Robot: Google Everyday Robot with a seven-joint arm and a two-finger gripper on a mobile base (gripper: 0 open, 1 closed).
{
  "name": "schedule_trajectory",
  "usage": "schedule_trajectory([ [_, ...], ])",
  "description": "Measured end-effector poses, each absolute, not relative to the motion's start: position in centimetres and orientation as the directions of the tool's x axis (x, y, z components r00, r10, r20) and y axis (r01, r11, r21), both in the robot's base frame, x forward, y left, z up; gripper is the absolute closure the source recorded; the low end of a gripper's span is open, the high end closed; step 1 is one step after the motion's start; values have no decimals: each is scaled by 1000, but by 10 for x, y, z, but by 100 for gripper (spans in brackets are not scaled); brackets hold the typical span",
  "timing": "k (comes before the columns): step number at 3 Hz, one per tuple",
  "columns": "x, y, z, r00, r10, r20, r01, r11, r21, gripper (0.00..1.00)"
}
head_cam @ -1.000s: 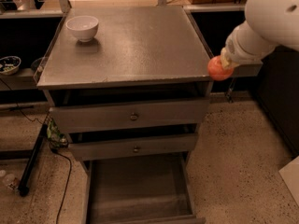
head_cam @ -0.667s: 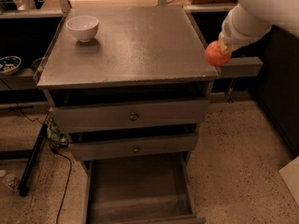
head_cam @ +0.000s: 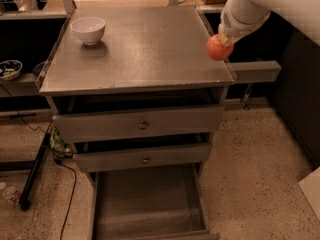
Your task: Pick apple from bottom drawer and place on counter
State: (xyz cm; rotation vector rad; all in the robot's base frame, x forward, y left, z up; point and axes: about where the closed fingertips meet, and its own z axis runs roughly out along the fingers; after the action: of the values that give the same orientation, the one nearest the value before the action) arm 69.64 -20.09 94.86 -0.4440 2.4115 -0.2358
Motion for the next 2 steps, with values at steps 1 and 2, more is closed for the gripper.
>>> schedule_trajectory([
  [1, 697, -200, 948, -721, -378, -581, -261, 925, -278, 100],
  [2, 699, -196, 947, -721, -393, -570, -287, 919, -270, 100],
])
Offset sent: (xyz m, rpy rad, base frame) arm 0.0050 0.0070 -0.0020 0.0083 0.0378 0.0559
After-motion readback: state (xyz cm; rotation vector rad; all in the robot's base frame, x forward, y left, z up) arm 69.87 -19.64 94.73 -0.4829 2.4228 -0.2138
